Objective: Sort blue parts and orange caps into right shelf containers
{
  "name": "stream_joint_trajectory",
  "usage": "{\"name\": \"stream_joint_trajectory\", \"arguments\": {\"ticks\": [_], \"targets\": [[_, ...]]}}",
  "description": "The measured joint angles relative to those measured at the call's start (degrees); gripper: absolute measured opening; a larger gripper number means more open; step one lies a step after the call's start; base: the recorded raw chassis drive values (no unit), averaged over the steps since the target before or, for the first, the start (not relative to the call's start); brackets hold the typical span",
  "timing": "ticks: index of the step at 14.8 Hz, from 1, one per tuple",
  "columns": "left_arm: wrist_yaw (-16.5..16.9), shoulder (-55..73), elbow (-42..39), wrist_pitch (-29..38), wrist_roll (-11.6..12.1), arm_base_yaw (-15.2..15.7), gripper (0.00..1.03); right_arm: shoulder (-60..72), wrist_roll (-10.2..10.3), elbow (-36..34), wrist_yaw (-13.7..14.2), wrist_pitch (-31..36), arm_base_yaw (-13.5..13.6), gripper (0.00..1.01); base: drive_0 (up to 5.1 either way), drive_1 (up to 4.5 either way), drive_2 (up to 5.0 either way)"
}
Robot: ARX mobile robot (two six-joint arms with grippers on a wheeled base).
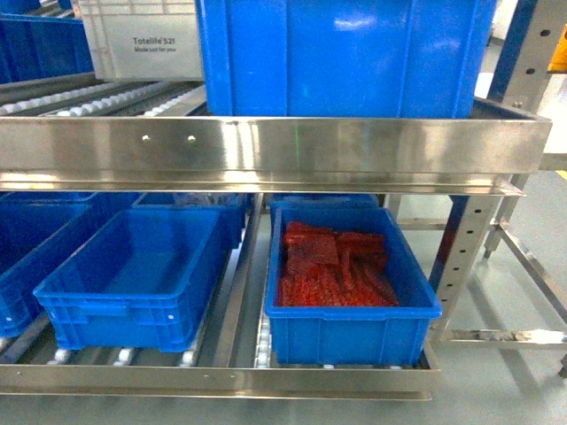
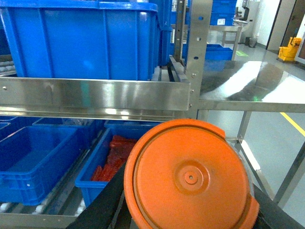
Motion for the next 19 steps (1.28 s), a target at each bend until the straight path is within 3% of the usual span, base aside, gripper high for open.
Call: {"name": "stream_joint_trajectory", "arguments": {"ticks": [19], "targets": [[0.0, 0.0, 0.0, 0.0, 0.0, 0.0, 0.44, 0.0, 0.0, 0.0, 0.0, -0.2, 0.0, 0.44, -5.0, 2.41, 2.4]]}}
